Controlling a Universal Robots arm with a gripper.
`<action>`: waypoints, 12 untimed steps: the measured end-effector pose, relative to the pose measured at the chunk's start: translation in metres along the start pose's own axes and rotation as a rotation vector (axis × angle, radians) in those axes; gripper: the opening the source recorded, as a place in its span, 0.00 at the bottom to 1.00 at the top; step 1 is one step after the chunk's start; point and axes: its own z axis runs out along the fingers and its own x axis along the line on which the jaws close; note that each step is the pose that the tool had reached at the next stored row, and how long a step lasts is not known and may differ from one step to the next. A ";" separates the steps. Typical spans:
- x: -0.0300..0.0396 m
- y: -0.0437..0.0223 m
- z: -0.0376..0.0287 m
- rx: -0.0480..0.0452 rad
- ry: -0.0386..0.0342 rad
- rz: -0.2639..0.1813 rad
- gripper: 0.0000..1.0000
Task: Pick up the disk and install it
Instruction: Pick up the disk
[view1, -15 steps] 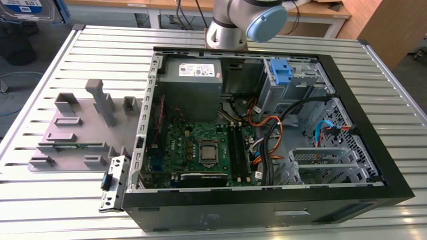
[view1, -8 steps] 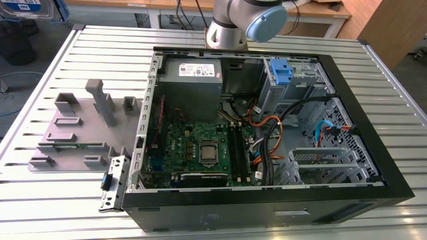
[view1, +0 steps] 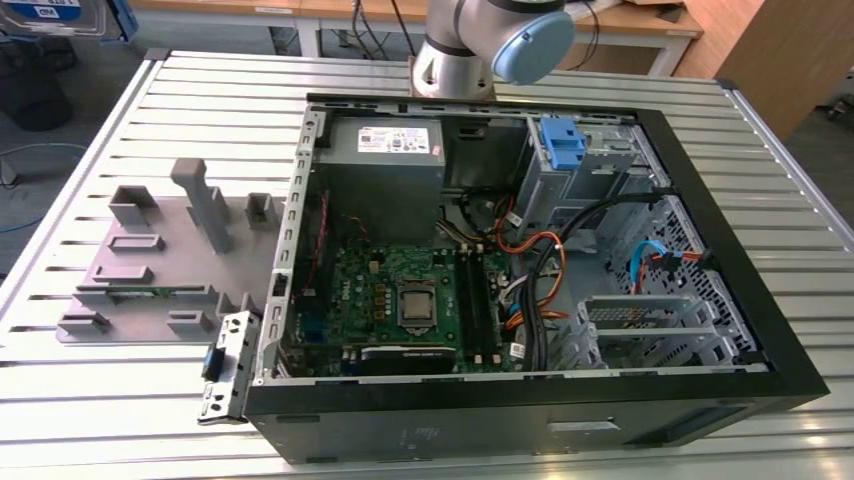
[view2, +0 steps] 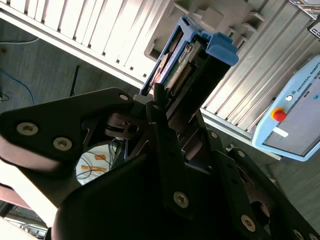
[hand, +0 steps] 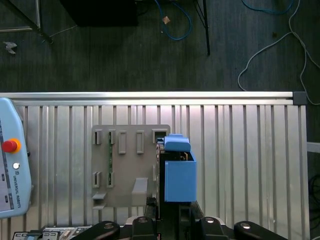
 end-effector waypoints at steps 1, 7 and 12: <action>0.0000 0.0000 -0.0010 0.0000 0.0000 0.000 0.35; -0.0002 0.0001 -0.0039 0.0000 0.0000 0.000 0.35; -0.0002 0.0002 -0.0050 -0.0001 0.0000 0.000 0.35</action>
